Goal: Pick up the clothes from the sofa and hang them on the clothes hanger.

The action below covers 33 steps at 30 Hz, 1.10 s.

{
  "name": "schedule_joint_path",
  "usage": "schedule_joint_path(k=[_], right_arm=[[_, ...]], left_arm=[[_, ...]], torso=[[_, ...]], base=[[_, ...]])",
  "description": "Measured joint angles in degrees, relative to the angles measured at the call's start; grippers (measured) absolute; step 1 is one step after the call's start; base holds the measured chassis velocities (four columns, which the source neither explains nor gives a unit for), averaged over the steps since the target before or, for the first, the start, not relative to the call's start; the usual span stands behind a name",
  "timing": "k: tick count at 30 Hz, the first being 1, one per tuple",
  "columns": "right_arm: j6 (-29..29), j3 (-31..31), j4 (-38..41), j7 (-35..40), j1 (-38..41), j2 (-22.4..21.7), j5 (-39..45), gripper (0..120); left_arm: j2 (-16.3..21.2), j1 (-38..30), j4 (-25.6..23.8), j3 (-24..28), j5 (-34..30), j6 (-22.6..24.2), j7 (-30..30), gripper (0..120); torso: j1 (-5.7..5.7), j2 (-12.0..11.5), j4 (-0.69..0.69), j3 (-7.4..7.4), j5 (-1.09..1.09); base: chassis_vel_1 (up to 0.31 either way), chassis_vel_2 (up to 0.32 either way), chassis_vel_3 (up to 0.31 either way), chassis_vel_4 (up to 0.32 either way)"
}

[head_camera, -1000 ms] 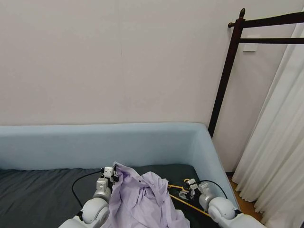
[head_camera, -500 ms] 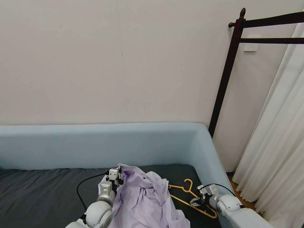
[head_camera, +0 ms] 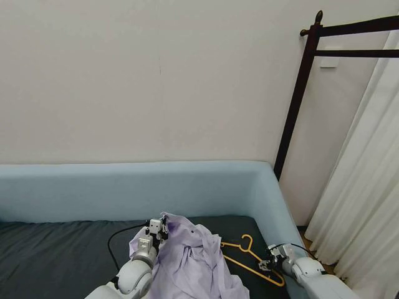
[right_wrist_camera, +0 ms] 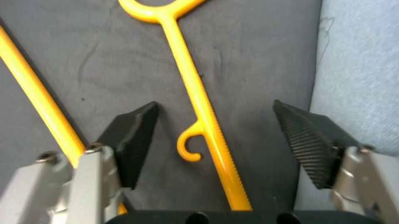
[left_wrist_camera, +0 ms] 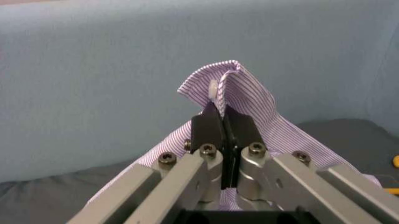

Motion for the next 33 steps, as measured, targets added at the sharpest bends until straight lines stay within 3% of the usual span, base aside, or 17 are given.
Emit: schedule_joint_path(k=[3, 4, 18, 27, 33], right_arm=[[0.04, -0.03, -0.16, -0.2, 0.0, 0.18, -0.58, 60], [0.05, -0.06, -0.53, -0.45, 0.03, 0.38, -0.98, 51], [0.06, 0.1, -2.04, -1.54, 0.73, 1.2, -1.97, 6], [0.82, 0.68, 1.12, -0.02, -0.41, 0.41, 2.47, 4], [0.84, 1.22, 10.94, 6.77, -2.17, -1.6, 12.13, 4]], left_arm=[[-0.02, -0.21, -0.02, 0.19, -0.19, 0.0, -0.01, 0], [-0.08, -0.28, 0.02, 0.2, -0.24, 0.0, -0.02, 0], [-0.41, -0.76, 0.28, 0.77, -0.55, 0.0, -0.05, 0], [-0.69, -1.25, 1.03, 1.19, -0.83, 0.0, 0.09, 0], [-0.06, -1.2, 1.06, 1.08, -1.65, -0.02, 0.14, 0]], torso=[[0.0, 0.0, -0.01, 0.0, -0.01], [0.0, 0.0, 0.0, 0.0, 0.0], [0.0, 0.0, 0.0, 0.0, -0.01], [0.0, 0.0, -0.02, 0.0, 0.01], [0.0, 0.0, 0.0, 0.0, 0.01]], base=[[0.0, 0.0, 0.0, 0.0], [0.0, 0.0, 0.0, 0.0], [0.0, 0.0, 0.0, 0.0], [0.0, 0.0, 0.0, 0.0], [0.0, 0.0, 0.0, 0.0]])
